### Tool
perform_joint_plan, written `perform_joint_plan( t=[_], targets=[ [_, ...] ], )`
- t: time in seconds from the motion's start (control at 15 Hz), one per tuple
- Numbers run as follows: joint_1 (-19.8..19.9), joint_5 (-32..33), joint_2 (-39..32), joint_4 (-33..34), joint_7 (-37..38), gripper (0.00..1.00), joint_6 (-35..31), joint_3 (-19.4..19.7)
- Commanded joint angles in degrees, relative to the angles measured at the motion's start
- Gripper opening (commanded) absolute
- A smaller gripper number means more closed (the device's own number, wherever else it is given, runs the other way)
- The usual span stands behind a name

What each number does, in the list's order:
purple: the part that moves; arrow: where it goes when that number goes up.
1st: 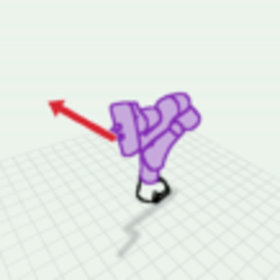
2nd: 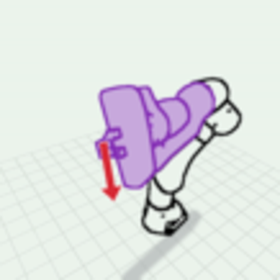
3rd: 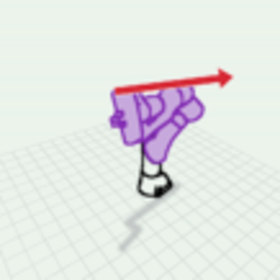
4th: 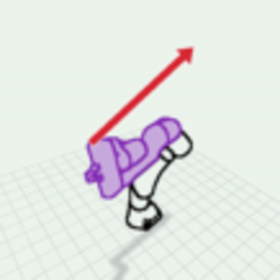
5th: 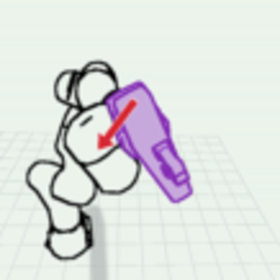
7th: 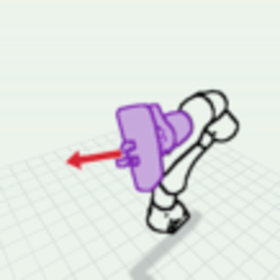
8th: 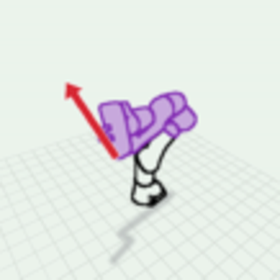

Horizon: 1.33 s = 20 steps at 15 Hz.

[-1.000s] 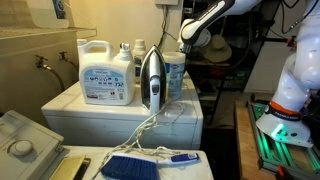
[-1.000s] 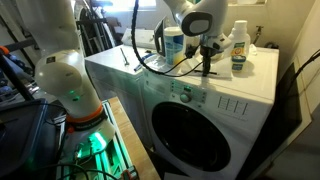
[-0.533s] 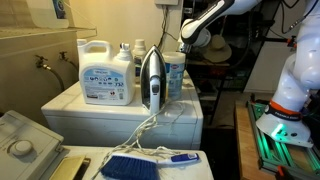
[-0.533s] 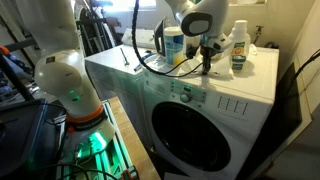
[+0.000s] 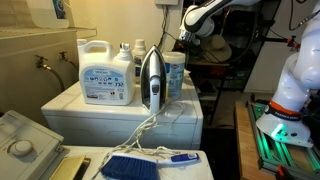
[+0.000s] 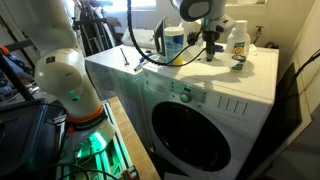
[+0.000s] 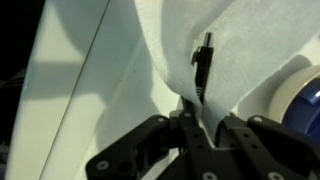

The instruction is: Put the pen on the paper towel, then place them on the lunchbox

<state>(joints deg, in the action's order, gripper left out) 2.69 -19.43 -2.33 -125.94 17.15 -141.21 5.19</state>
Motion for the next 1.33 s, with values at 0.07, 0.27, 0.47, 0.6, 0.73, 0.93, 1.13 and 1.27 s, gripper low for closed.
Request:
perform_joint_plan(
  t=[0.07,0.27,0.47,0.6,0.73,0.93,1.13,1.27],
  targets=[
    [0.47,0.61,2.17,-0.1,0.62,0.16,0.75,-0.48],
    [0.47,0.68,2.52,-0.44,0.64,0.08,0.89,-0.48],
    [-0.18,-4.58,2.72,1.73,0.81,0.08,-0.9,-1.38],
    [-0.54,-8.2,1.3,4.94,1.57,0.08,-3.53,-2.13],
    [-0.86,-12.43,-0.74,8.7,2.59,0.08,-4.66,-2.86],
    [-0.98,-18.23,-4.95,14.62,4.24,0.09,-5.17,-3.87],
    [-1.07,-19.84,-10.29,19.99,7.67,0.09,-4.91,-4.42],
    [-1.55,-18.13,-13.75,22.93,12.83,0.09,-4.24,-4.17]
  ],
)
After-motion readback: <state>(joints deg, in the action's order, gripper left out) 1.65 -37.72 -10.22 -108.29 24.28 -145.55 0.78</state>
